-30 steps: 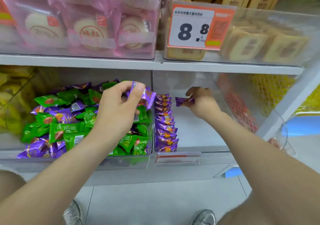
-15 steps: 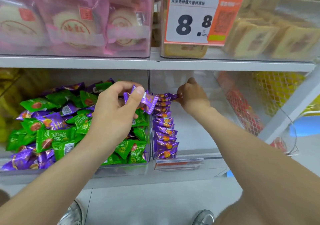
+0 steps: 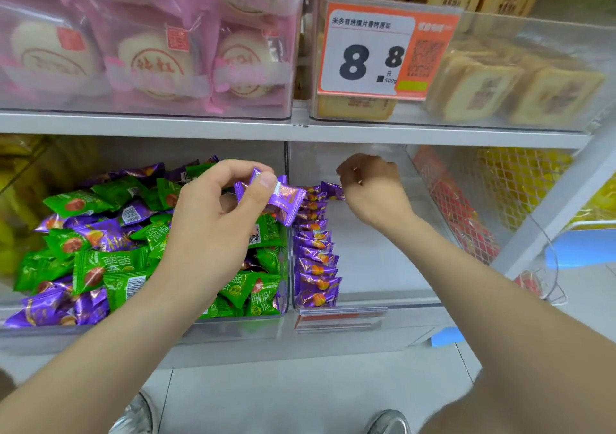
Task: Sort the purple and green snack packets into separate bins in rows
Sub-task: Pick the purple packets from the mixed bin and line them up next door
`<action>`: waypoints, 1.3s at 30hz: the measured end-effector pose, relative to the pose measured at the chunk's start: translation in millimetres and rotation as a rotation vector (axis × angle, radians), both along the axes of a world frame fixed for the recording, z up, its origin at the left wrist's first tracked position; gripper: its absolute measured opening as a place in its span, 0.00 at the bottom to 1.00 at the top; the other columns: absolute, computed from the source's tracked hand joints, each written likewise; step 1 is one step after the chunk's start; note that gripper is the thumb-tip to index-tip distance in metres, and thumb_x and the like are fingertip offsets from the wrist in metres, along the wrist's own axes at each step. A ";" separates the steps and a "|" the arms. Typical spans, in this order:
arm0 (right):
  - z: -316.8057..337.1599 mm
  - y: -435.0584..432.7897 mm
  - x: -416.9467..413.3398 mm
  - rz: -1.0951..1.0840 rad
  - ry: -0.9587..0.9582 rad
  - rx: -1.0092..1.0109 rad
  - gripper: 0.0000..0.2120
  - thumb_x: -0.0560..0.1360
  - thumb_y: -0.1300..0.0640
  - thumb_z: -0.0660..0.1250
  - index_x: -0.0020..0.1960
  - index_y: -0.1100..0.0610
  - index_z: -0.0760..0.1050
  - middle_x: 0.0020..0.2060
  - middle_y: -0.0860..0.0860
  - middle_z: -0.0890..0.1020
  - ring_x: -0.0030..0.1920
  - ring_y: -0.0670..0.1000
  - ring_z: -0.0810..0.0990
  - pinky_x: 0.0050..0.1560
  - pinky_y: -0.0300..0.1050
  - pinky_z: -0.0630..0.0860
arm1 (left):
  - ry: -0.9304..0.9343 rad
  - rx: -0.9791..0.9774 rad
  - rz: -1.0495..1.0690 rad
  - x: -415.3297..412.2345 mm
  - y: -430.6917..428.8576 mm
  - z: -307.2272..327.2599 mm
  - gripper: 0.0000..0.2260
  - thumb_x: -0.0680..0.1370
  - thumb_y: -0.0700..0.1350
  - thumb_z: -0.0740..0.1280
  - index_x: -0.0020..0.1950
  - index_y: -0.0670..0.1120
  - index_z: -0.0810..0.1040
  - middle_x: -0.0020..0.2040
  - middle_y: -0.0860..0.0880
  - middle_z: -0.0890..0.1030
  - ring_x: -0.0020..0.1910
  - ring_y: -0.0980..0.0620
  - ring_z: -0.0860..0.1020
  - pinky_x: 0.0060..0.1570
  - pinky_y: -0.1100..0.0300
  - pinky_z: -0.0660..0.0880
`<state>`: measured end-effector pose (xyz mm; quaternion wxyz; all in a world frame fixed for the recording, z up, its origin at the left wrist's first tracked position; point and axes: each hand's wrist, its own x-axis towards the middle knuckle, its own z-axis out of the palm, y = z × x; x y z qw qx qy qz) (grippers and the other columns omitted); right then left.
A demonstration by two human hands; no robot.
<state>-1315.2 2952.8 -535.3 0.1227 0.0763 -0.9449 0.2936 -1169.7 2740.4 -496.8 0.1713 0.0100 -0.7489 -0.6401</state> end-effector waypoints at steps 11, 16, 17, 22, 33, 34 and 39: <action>44.3 -23.4 115.7 0.528 0.213 -0.418 0.17 0.70 0.65 0.81 0.55 0.57 0.80 0.48 0.51 0.83 0.42 0.53 0.83 0.41 0.50 0.82 | 0.017 -0.013 -0.087 6.7 7.6 11.3 0.14 0.70 0.52 0.79 0.53 0.51 0.87 0.45 0.50 0.89 0.45 0.49 0.88 0.48 0.52 0.85; 37.1 -0.9 94.2 0.304 0.202 -0.407 0.04 0.79 0.56 0.69 0.53 0.53 0.81 0.38 0.48 0.84 0.37 0.52 0.83 0.41 0.55 0.81 | -0.028 0.036 -0.114 0.5 3.7 6.3 0.12 0.72 0.42 0.80 0.55 0.48 0.87 0.47 0.50 0.89 0.46 0.53 0.87 0.48 0.64 0.81; 33.4 6.1 81.1 0.191 0.185 -0.364 0.06 0.80 0.53 0.66 0.49 0.53 0.80 0.33 0.49 0.82 0.34 0.52 0.81 0.37 0.53 0.78 | -0.024 0.013 -0.096 -0.4 3.2 4.4 0.12 0.73 0.40 0.80 0.55 0.49 0.86 0.47 0.51 0.89 0.46 0.52 0.87 0.48 0.64 0.81; 0.4 41.8 20.6 0.184 -0.121 -0.190 0.04 0.82 0.55 0.66 0.54 0.53 0.79 0.37 0.51 0.86 0.33 0.49 0.84 0.38 0.49 0.79 | -0.072 -0.023 -0.021 -1.8 5.4 -3.4 0.15 0.75 0.39 0.79 0.60 0.49 0.85 0.49 0.51 0.88 0.45 0.55 0.87 0.48 0.65 0.81; -33.3 20.8 -31.3 0.152 -0.138 0.345 0.09 0.82 0.56 0.69 0.59 0.55 0.85 0.52 0.61 0.81 0.54 0.63 0.80 0.44 0.47 0.69 | -0.094 -0.112 0.006 -13.9 10.1 -10.5 0.08 0.77 0.47 0.78 0.53 0.57 0.85 0.44 0.54 0.88 0.44 0.51 0.85 0.51 0.46 0.84; -34.2 18.5 -32.5 0.158 -0.147 0.387 0.09 0.81 0.56 0.69 0.59 0.55 0.85 0.51 0.60 0.82 0.54 0.64 0.80 0.44 0.47 0.70 | -0.096 -0.115 0.003 -14.6 9.7 -10.7 0.07 0.77 0.47 0.78 0.53 0.57 0.85 0.44 0.54 0.88 0.44 0.51 0.86 0.51 0.46 0.83; -39.7 14.3 -35.2 0.134 -0.093 0.327 0.09 0.79 0.59 0.72 0.58 0.56 0.84 0.54 0.60 0.83 0.55 0.64 0.81 0.51 0.50 0.77 | -0.091 -0.117 -0.009 -15.2 8.0 -11.8 0.08 0.77 0.47 0.77 0.54 0.57 0.85 0.45 0.54 0.88 0.46 0.52 0.86 0.52 0.45 0.83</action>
